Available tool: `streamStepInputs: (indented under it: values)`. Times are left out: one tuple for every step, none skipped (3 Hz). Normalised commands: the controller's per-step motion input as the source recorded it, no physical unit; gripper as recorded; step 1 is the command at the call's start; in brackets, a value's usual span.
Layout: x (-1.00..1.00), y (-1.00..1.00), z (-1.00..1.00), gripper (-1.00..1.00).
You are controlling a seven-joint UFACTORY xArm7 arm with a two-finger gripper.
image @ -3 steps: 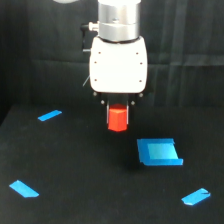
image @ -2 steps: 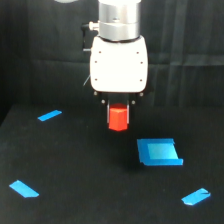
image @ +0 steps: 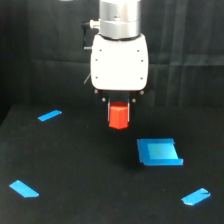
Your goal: Pick up the red object from the table
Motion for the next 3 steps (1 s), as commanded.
streamStepInputs:
  values:
    - [0.04,-0.03,0.07,-1.00]
    - [0.05,-0.06,0.01,-1.00]
    - [-0.02,0.05,0.01,-1.00]
